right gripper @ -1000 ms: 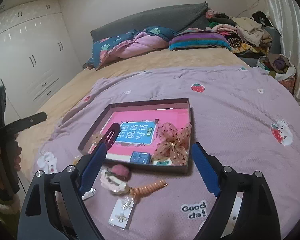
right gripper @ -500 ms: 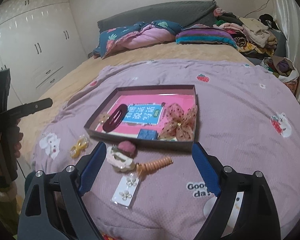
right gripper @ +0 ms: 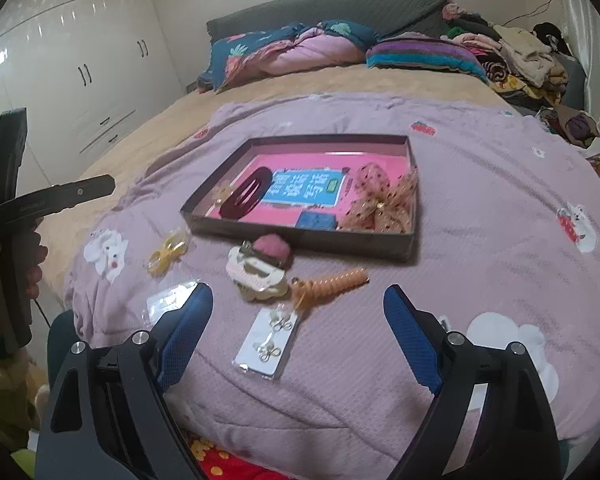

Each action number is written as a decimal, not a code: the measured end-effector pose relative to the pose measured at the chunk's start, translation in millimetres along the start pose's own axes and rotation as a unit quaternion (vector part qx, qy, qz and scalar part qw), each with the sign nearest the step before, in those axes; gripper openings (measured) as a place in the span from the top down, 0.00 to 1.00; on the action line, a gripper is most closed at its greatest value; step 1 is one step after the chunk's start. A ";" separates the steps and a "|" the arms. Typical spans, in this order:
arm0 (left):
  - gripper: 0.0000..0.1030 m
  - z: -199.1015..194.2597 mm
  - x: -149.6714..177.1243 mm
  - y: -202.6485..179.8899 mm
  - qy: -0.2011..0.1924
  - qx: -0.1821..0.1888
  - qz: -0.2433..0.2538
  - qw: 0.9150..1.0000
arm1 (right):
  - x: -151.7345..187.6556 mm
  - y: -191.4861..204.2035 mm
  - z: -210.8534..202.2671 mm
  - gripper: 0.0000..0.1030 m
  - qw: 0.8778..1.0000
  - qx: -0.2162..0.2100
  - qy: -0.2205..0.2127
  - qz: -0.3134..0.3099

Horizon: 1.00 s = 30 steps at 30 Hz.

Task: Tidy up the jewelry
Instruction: 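Withdraw both tools from the box over the remaining jewelry, then grasp the pearl earring card with the right tool while the left tool grasps the white cloud clip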

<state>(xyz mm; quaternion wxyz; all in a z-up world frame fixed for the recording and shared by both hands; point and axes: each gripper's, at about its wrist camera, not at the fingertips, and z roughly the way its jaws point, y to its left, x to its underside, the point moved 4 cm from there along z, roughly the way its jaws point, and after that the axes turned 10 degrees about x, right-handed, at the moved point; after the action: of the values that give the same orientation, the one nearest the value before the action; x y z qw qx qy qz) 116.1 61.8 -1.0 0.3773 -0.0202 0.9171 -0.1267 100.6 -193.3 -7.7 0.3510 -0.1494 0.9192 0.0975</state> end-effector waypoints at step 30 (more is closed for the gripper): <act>0.10 59.4 53.0 -31.0 0.092 0.002 0.038 0.995 | 49.4 42.6 51.3 0.16 0.998 0.009 0.047 -0.038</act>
<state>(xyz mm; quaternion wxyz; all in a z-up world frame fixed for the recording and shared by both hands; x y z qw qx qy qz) 117.8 11.8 -70.2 0.2963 0.0269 0.9478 -0.1151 82.6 -149.1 -75.4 0.3124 -0.1858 0.9291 0.0687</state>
